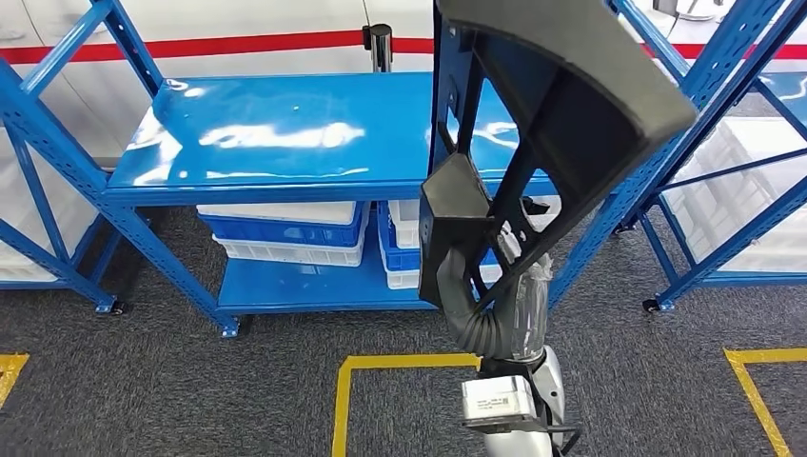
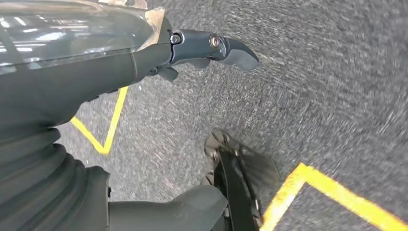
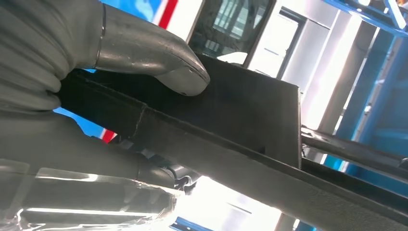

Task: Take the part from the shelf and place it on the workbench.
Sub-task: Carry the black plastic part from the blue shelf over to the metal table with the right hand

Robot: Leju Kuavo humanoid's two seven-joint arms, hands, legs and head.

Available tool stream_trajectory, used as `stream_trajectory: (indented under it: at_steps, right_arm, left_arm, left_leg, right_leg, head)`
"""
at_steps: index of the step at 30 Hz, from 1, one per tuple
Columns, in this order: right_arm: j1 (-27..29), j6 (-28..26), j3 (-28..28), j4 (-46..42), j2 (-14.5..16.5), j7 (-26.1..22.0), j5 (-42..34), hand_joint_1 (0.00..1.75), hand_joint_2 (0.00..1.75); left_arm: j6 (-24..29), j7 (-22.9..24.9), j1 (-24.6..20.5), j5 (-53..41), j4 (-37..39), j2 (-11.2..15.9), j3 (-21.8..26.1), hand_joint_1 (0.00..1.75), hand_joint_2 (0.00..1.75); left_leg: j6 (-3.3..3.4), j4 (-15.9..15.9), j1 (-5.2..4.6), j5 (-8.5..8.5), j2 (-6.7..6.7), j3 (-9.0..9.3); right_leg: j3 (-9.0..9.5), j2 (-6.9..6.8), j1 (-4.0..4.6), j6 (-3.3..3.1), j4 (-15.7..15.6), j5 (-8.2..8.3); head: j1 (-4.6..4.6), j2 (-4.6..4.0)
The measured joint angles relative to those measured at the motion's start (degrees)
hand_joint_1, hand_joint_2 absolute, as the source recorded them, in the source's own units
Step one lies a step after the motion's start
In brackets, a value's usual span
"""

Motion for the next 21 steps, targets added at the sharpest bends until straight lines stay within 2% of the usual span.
stream_trajectory:
  at_steps: [1, 2, 3, 4, 6, 7, 8, 10, 11, 12, 13, 14, 15, 16, 17, 18, 19, 21]
  right_arm:
    - [-0.03, 0.07, -0.11, -0.29, 0.04, 0.51, -0.04, 1.75, 1.75]
    - [-0.06, 0.21, -0.31, -0.74, 0.07, 1.05, -0.14, 1.75, 1.75]
    - [-0.09, 0.47, -0.6, -1.3, 0.09, 1.6, -0.28, 1.75, 1.75]
    - [-0.04, 0.83, -1.04, -1.97, 0.13, 2.18, -0.44, 1.75, 1.75]
    - [0.35, 1.77, -2.29, -3.2, 0.15, 3.08, -0.68, 1.75, 1.75]
    - [0.65, 2.31, -3.08, -3.7, 0.14, 3.39, -0.82, 1.75, 1.75]
    - [0.96, 2.87, -3.85, -4.0, 0.13, 3.54, -1.06, 1.75, 1.75]
    - [1.62, 3.96, -5.29, -4.25, 0.09, 3.58, -1.81, 1.75, 1.75]
    - [1.96, 4.4, -5.9, -4.24, 0.07, 3.53, -2.17, 1.75, 1.75]
    - [2.27, 4.72, -6.43, -4.23, 0.06, 3.47, -2.44, 1.75, 1.75]
    - [2.5, 4.94, -6.87, -4.22, 0.04, 3.42, -2.63, 1.75, 1.75]
    - [2.64, 5.11, -7.2, -4.21, 0.04, 3.4, -2.73, 1.75, 1.75]
    - [2.7, 5.26, -7.45, -4.21, 0.04, 3.37, -2.78, 1.75, 1.75]
    - [2.71, 5.4, -7.65, -4.21, 0.04, 3.34, -2.83, 1.75, 1.75]
    - [2.7, 5.57, -7.8, -4.21, 0.08, 3.31, -2.86, 1.75, 1.75]
    - [2.7, 5.76, -7.92, -4.19, 0.13, 3.28, -2.88, 1.75, 1.75]
    - [2.72, 5.96, -8.04, -4.11, 0.16, 3.22, -2.9, 1.75, 1.75]
    - [2.85, 6.33, -8.32, -3.7, 0.19, 2.97, -2.86, 1.75, 1.75]
  left_arm:
    - [-0.74, -0.02, -0.04, -0.82, 0.0, 0.07, -0.44, 0.0, 1.75]
    - [-1.48, 0.18, -0.09, -1.8, 0.01, 0.18, -0.96, 0.0, 1.75]
    - [-2.11, 0.58, -0.14, -2.84, 0.01, 0.29, -1.52, 0.0, 1.75]
    - [-2.58, 1.21, -0.17, -3.93, 0.01, 0.47, -2.16, 0.0, 1.75]
    - [-3.04, 2.63, -0.21, -5.71, 0.01, 0.82, -3.36, 0.0, 1.75]
    - [-3.15, 3.32, -0.25, -6.34, 0.01, 1.0, -3.9, 0.0, 1.75]
    - [-3.21, 3.88, -0.29, -6.78, 0.01, 1.15, -4.33, 0.0, 1.75]
    - [-3.27, 4.71, -0.33, -7.5, 0.0, 1.49, -4.96, 0.0, 1.75]
    - [-3.29, 4.94, -0.33, -7.76, 0.0, 1.66, -5.18, 0.0, 1.75]
    - [-3.32, 5.1, -0.34, -7.99, 0.0, 1.78, -5.33, 0.0, 1.75]
    - [-3.37, 5.19, -0.34, -8.14, 0.0, 1.87, -5.43, 0.0, 1.75]
    - [-3.41, 5.24, -0.34, -8.23, 0.0, 1.91, -5.49, 0.0, 1.75]
    - [-3.44, 5.28, -0.35, -8.31, 0.0, 1.93, -5.54, 0.0, 1.75]
    - [-3.46, 5.34, -0.36, -8.42, 0.0, 1.96, -5.58, 0.0, 1.75]
    - [-3.43, 5.48, -0.38, -8.59, 0.0, 1.97, -5.61, 0.0, 1.75]
    - [-3.33, 5.63, -0.39, -8.76, 0.0, 2.0, -5.62, 0.0, 1.75]
    - [-3.17, 5.76, -0.4, -8.9, -0.02, 2.14, -5.64, 0.0, 1.75]
    - [-2.84, 5.67, -0.38, -8.94, -0.04, 2.4, -5.63, 0.0, 1.75]
  left_leg:
    - [-0.02, -3.78, 0.08, 0.41, -0.11, 2.9]
    - [0.15, -7.25, 0.04, 0.12, -0.26, 5.27]
    - [0.37, -9.75, -0.12, -0.48, -0.41, 6.74]
    - [0.61, -11.09, -0.4, -1.01, -0.5, 7.23]
    - [1.41, -12.16, -0.65, -0.71, -0.35, 6.64]
    - [2.06, -12.56, -0.68, -0.26, -0.2, 6.11]
    - [2.84, -12.93, -0.7, 0.37, -0.02, 5.47]
    - [3.98, -12.97, -0.98, 1.78, 0.21, 3.75]
    - [4.19, -12.95, -1.16, 2.49, 0.3, 2.87]
    - [4.24, -12.92, -1.3, 3.2, 0.38, 1.96]
    - [4.2, -12.89, -1.39, 3.93, 0.47, 1.02]
    - [4.09, -12.87, -1.45, 4.66, 0.53, 0.11]
    - [3.92, -12.84, -1.47, 5.4, 0.58, -0.76]
    - [3.66, -12.77, -1.55, 6.09, 0.59, -1.51]
    - [3.37, -12.68, -1.66, 6.75, 0.59, -2.1]
    - [3.09, -12.63, -1.81, 7.44, 0.59, -2.51]
    - [2.89, -12.55, -1.96, 8.08, 0.59, -2.83]
    - [2.56, -12.05, -1.9, 8.88, 0.54, -3.91]
  right_leg:
    - [-0.75, 0.0, 0.05, 0.23, 0.53, 0.24]
    - [-1.33, -0.03, 0.09, 0.54, 0.96, 0.5]
    - [-1.78, -0.08, 0.14, 0.98, 1.25, 0.8]
    - [-2.2, -0.14, 0.12, 1.5, 1.39, 1.21]
    - [-3.12, -0.17, 0.05, 2.48, 1.68, 1.76]
    - [-3.84, -0.1, 0.04, 2.58, 2.42, 1.05]
    - [-4.78, -0.02, 0.07, 2.37, 4.06, -0.64]
    - [-6.9, 0.1, -0.01, 1.49, 10.34, -5.7]
    - [-7.71, 0.12, -0.05, 1.34, 13.98, -7.55]
    - [-7.96, 0.12, -0.09, 1.53, 16.75, -8.26]
    - [-7.48, 0.13, -0.12, 2.0, 17.96, -7.79]
    - [-6.06, 0.13, -0.14, 2.57, 17.17, -6.48]
    - [-3.7, 0.13, -0.17, 3.0, 14.55, -5.19]
    - [-0.41, 0.12, -0.17, 3.14, 10.46, -4.52]
    - [2.9, 0.15, -0.04, 3.06, 5.77, -4.64]
    - [5.18, 0.23, 0.06, 2.87, 2.14, -5.11]
    - [6.39, 0.34, -0.03, 2.67, -0.08, -5.58]
    - [5.24, 0.43, -0.55, 2.6, 0.14, -5.36]
  head:
    - [-0.04, 0.0]
    - [0.0, 0.0]
    - [0.03, 0.0]
    - [0.06, 0.0]
    - [0.17, 0.0]
    - [0.3, 0.0]
    - [0.47, 0.01]
    - [0.75, 0.01]
    - [0.83, 0.01]
    - [0.88, 0.0]
    - [0.92, 0.0]
    - [0.95, 0.0]
    - [0.96, 0.0]
    - [0.97, 0.0]
    - [0.98, 0.0]
    - [0.91, 0.0]
    - [0.87, 0.0]
    - [0.62, 0.0]
